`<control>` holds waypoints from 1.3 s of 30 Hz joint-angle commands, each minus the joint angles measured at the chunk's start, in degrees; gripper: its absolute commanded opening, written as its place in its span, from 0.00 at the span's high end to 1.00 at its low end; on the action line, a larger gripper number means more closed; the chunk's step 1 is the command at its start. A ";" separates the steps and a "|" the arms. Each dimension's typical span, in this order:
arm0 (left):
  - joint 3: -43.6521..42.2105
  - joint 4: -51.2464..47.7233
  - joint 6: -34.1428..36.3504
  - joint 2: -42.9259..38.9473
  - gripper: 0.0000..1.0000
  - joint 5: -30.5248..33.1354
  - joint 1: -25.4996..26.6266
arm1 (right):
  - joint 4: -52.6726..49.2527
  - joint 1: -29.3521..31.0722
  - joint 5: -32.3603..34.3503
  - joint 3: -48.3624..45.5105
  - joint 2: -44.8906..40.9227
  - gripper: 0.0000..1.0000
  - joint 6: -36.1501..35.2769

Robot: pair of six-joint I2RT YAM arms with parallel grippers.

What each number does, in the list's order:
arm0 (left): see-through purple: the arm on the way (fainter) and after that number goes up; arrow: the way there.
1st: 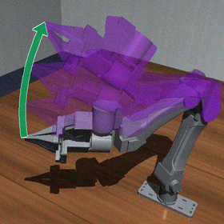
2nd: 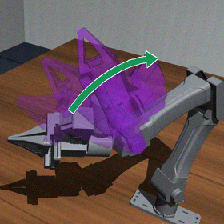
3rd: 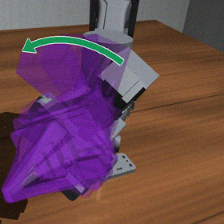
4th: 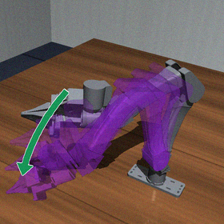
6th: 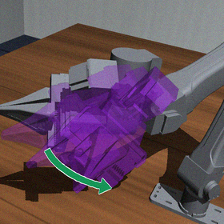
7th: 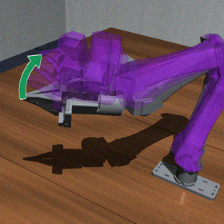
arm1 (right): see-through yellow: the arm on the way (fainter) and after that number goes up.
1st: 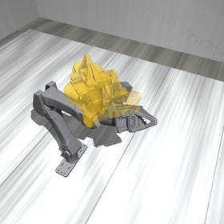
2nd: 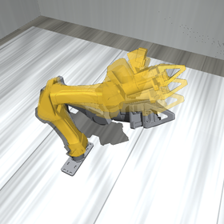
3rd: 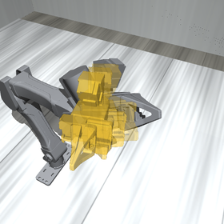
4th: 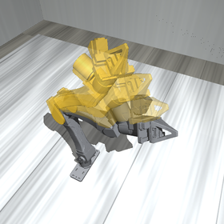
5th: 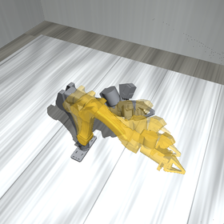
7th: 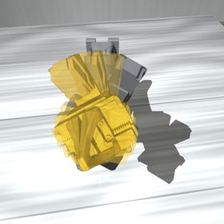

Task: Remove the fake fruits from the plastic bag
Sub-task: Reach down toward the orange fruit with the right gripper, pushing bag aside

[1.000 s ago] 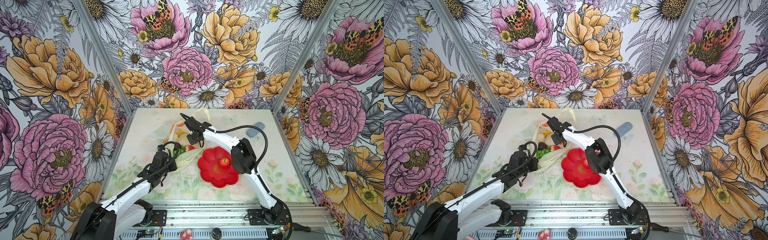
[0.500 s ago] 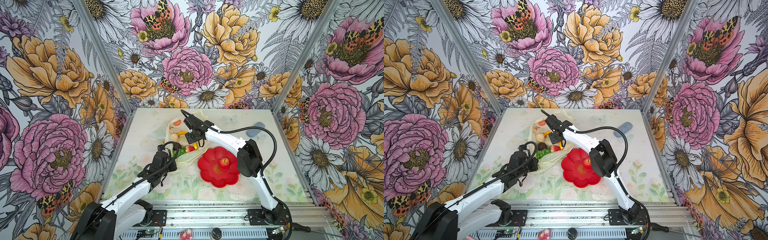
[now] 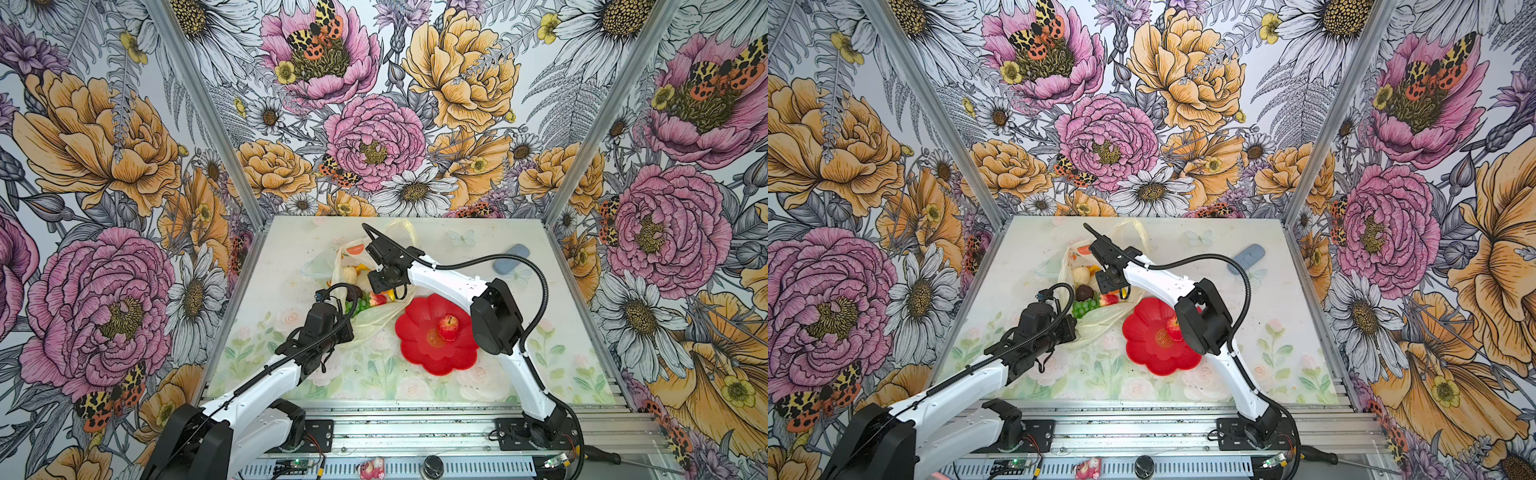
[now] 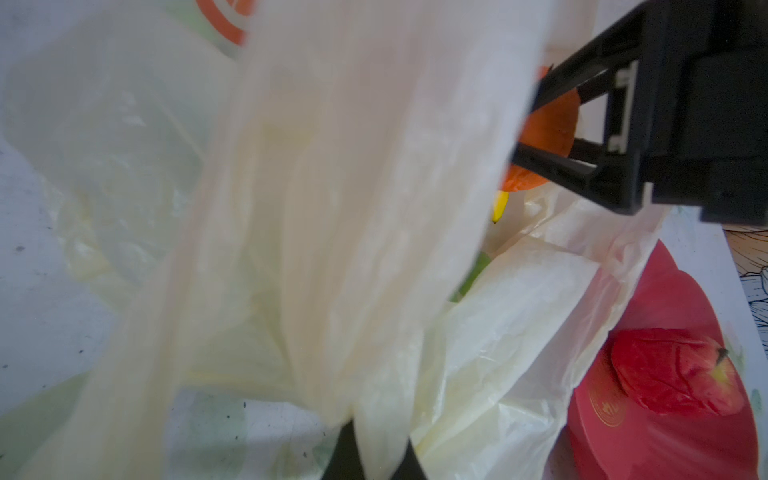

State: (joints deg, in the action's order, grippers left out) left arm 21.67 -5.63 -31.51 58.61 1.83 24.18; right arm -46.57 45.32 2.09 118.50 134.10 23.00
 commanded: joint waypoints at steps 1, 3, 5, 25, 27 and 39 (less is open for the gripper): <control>0.17 1.73 0.68 -0.05 1.00 -0.77 -0.35 | 0.78 1.76 -0.29 2.06 3.61 0.45 1.47; 0.13 1.71 0.70 -0.11 1.00 -0.77 -0.33 | 0.78 1.79 0.65 2.49 4.31 0.45 1.45; 0.18 1.75 0.67 -0.15 1.00 -0.77 -0.29 | 0.78 1.78 0.83 2.84 4.87 0.43 1.27; 0.26 1.82 0.75 0.08 1.00 -0.86 -0.29 | 0.59 4.50 6.32 5.68 6.25 0.34 0.92; 0.21 1.83 0.72 0.08 1.00 -0.86 -0.30 | 0.51 4.69 6.35 5.96 6.78 0.36 1.04; 0.27 1.76 0.86 0.17 1.00 -0.81 -0.32 | -0.18 5.88 9.19 6.12 5.57 0.35 -0.08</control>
State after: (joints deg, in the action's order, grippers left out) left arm 21.67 -5.63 -31.48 58.61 1.83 24.18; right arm -46.09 49.93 8.82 123.17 139.35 23.77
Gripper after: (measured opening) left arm 0.047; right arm 0.641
